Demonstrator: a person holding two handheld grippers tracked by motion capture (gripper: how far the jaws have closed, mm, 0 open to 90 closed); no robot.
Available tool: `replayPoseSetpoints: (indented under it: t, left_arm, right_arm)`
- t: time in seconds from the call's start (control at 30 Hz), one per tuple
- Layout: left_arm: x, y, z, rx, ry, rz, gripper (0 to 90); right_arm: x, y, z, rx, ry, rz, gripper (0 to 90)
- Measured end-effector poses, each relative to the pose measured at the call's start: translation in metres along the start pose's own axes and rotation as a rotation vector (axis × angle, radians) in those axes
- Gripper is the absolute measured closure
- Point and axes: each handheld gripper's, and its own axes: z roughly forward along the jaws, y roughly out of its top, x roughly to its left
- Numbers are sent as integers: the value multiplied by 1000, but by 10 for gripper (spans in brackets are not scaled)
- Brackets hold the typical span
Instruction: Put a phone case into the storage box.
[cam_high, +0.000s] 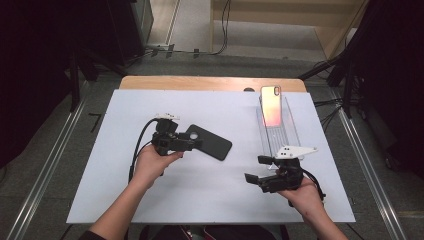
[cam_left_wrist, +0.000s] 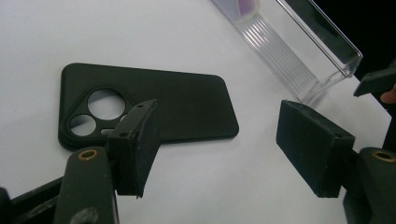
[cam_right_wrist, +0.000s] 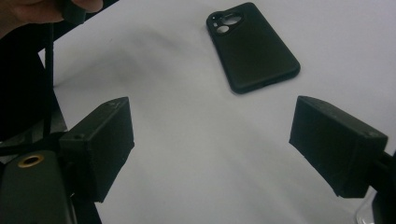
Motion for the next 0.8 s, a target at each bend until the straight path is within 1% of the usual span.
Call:
replayPoseSetpoints:
  t: [0.03, 0.1, 0.23, 0.3, 0.33, 0.37, 0.43, 0.47, 0.53, 0.57, 0.6, 0.67, 0.73, 0.8]
  left_arm:
    - [0, 0, -2, -4, -4, 2, 307]
    - [0, -2, -5, -11, -12, 4, 307]
    - [-1, -9, -10, -8, -25, 15, 307]
    - [-2, -14, -13, -7, -35, 28, 307]
    - [-3, -16, -15, -3, -40, 43, 307]
    - [-4, -18, -17, 3, -39, 56, 307]
    - [-4, -22, -19, 7, -37, 66, 307]
    - [-3, -23, -20, 7, -41, 63, 307]
    - [-3, -25, -21, 1, -42, 65, 307]
    - [-2, -25, -23, 0, -51, 62, 306]
    - [-2, -26, -24, -6, -57, 59, 306]
    - [0, -28, -26, -10, -59, 55, 306]
    - [1, -29, -27, -9, -60, 65, 305]
    - [1, -30, -29, -6, -60, 64, 306]
  right_arm:
    - [1, 3, 2, 2, -1, -12, 120]
    - [2, 9, 7, 6, 7, -20, 120]
    - [-2, 19, 14, 7, 27, -28, 119]
    - [-5, 24, 17, 3, 37, -23, 120]
    - [-7, 27, 18, 2, 38, -29, 120]
    - [-9, 31, 20, 3, 37, -27, 120]
    - [-12, 36, 25, 2, 43, -25, 120]
    - [-13, 39, 28, 1, 46, -21, 120]
    - [-15, 44, 33, 1, 49, -30, 120]
    - [-15, 47, 35, 4, 49, -39, 120]
    - [-16, 50, 38, 5, 49, -39, 120]
    - [-17, 56, 43, 7, 59, -46, 120]
    - [-19, 61, 49, 12, 65, -51, 120]
    - [-20, 65, 56, 15, 68, -59, 120]
